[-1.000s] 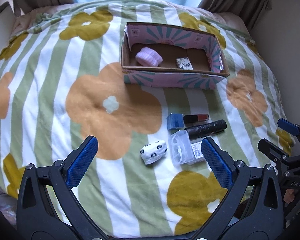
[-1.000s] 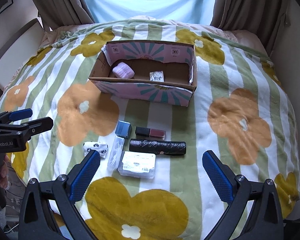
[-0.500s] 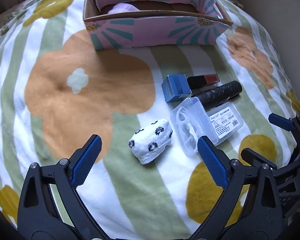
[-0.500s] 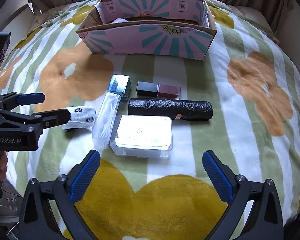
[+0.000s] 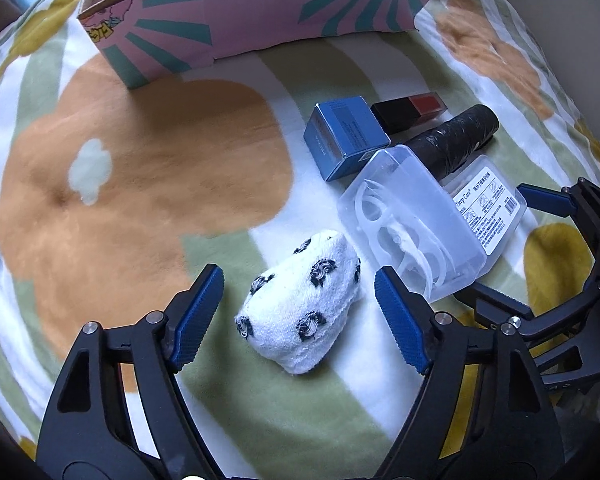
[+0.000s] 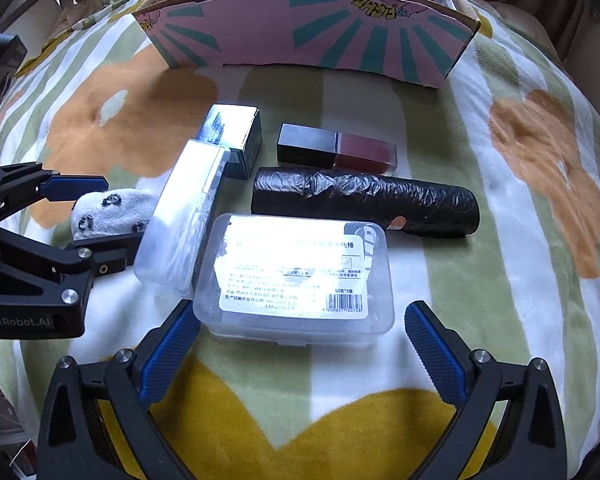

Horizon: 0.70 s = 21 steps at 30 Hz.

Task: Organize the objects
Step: 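Grasp the white paw-print sock with the left tool while the right tool grasps the clear Deep Care case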

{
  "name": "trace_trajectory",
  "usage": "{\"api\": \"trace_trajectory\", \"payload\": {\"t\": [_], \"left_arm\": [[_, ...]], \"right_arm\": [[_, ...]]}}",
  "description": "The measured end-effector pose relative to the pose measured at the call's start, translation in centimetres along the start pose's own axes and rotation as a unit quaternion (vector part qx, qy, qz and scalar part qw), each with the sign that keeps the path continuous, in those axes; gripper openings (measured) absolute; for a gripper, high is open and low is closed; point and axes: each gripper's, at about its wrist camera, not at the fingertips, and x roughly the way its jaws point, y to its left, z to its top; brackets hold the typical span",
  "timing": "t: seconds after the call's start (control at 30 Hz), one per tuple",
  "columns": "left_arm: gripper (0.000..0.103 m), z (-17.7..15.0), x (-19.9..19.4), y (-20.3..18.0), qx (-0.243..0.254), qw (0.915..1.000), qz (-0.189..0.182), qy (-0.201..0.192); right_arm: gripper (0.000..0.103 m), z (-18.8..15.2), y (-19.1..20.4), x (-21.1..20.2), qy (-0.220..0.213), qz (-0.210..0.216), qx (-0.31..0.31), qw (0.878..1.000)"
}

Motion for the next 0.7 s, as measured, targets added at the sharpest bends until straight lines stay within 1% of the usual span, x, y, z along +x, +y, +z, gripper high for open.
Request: {"api": "trace_trajectory", "payload": {"t": [0.03, 0.07, 0.17, 0.2, 0.23, 0.33, 0.7], "left_arm": [[0.07, 0.0, 0.2, -0.1, 0.005, 1.0, -0.002, 0.0], [0.065, 0.1, 0.3, -0.2, 0.009, 0.9999, -0.006, 0.002], [0.054, 0.4, 0.9, -0.3, 0.017, 0.9997, -0.014, 0.006], [0.052, 0.5, 1.0, -0.3, 0.02, 0.9997, -0.015, 0.006], [0.051, 0.5, 1.0, -0.4, 0.022, 0.9996, -0.016, 0.005], [0.048, 0.7, 1.1, -0.3, 0.023, 0.9995, -0.02, 0.006], [0.04, 0.8, 0.6, -0.4, 0.03, 0.9991, -0.029, 0.009]], "right_arm": [[0.102, 0.1, 0.1, 0.4, 0.003, -0.006, -0.002, 1.0], [0.101, 0.2, 0.0, 0.5, 0.004, -0.007, -0.002, 1.0], [0.099, 0.5, -0.3, 0.9, 0.006, -0.003, 0.008, 1.0], [0.098, 0.6, -0.4, 1.0, 0.006, -0.002, 0.01, 1.0], [0.097, 0.7, -0.4, 1.1, 0.008, -0.001, 0.01, 1.0], [0.087, 0.9, -0.4, 1.4, 0.013, 0.005, 0.01, 1.0], [0.087, 0.5, -0.9, 0.6, 0.018, 0.003, 0.024, 1.0]]}}
